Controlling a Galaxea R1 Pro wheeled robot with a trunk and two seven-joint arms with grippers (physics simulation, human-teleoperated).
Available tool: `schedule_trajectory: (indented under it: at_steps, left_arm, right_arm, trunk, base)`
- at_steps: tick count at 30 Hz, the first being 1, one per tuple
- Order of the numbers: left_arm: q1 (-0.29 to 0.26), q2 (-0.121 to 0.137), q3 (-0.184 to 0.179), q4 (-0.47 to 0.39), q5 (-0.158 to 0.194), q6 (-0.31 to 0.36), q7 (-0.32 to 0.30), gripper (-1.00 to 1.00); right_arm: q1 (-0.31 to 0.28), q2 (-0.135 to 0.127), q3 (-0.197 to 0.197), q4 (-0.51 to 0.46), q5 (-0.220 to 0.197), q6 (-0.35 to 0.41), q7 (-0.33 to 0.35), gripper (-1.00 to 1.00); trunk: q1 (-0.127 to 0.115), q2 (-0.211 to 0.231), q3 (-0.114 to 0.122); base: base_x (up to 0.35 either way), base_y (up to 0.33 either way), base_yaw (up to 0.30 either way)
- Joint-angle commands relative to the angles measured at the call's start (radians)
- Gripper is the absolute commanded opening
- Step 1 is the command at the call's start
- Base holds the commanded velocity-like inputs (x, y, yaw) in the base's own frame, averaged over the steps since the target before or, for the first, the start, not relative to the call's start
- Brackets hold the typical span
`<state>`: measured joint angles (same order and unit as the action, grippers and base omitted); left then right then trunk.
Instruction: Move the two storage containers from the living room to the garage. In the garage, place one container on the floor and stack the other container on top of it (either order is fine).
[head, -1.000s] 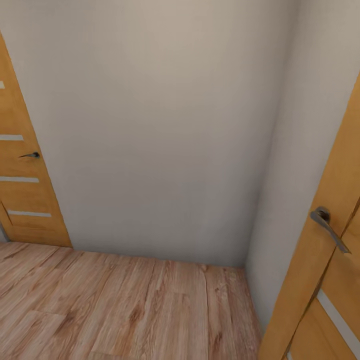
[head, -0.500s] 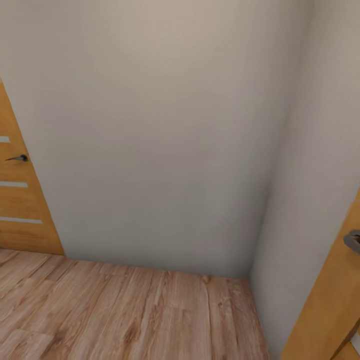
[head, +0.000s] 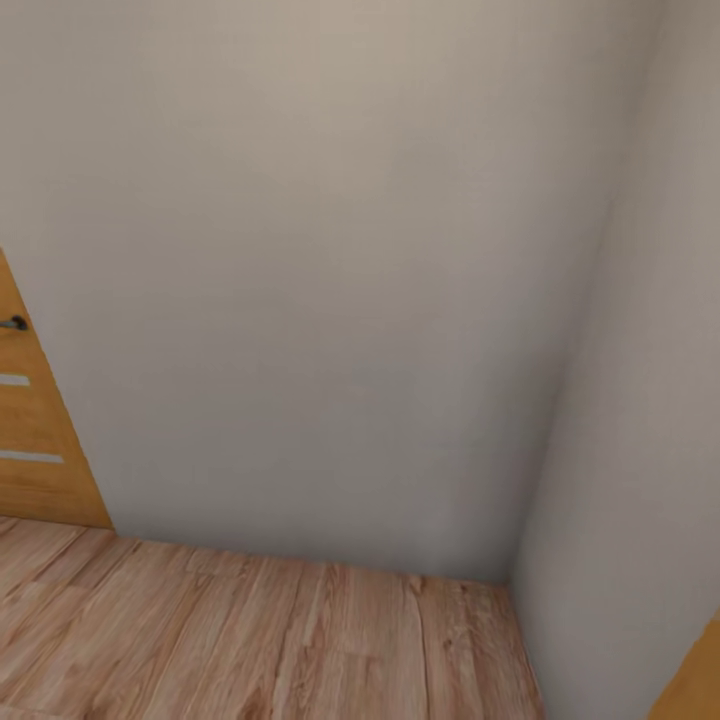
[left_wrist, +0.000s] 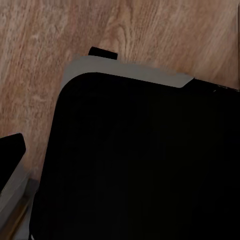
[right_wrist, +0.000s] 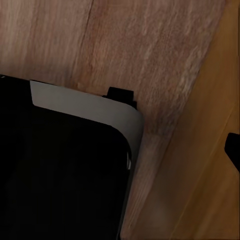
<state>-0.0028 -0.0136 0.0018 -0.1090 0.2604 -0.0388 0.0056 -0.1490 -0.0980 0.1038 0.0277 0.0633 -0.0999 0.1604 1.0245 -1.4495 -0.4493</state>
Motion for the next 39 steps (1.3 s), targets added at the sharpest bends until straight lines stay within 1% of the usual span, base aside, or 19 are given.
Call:
schedule_trajectory:
  at_steps: [1,9,21,39]
  left_arm:
    - [0.000,0.000,0.000,0.000,0.005,-0.003,0.001,1.00]
    - [0.000,0.000,-0.002,0.000,0.003,-0.003,0.001,1.00]
    - [0.000,0.000,-0.002,0.000,0.003,-0.003,0.000,1.00]
    - [0.000,0.000,0.000,0.000,0.000,-0.003,0.001,1.00]
  right_arm:
    - [-0.001,0.000,0.005,0.003,0.009,-0.006,0.000,1.00]
    - [-0.001,0.000,0.005,0.003,0.022,-0.006,-0.020,1.00]
    - [-0.001,0.000,0.000,0.003,0.023,-0.007,-0.023,1.00]
    - [-0.001,0.000,-0.001,0.003,0.023,-0.008,-0.024,1.00]
  trunk:
    - [0.001,0.000,-0.001]
    - [0.001,0.000,-0.001]
    - [0.001,0.000,-0.001]
    - [0.001,0.000,-0.001]
  base:
    - [0.321,0.000,0.000]
    - [0.318,0.000,0.000]
    - [0.296,0.000,0.004]
    - [0.022,0.000,0.258]
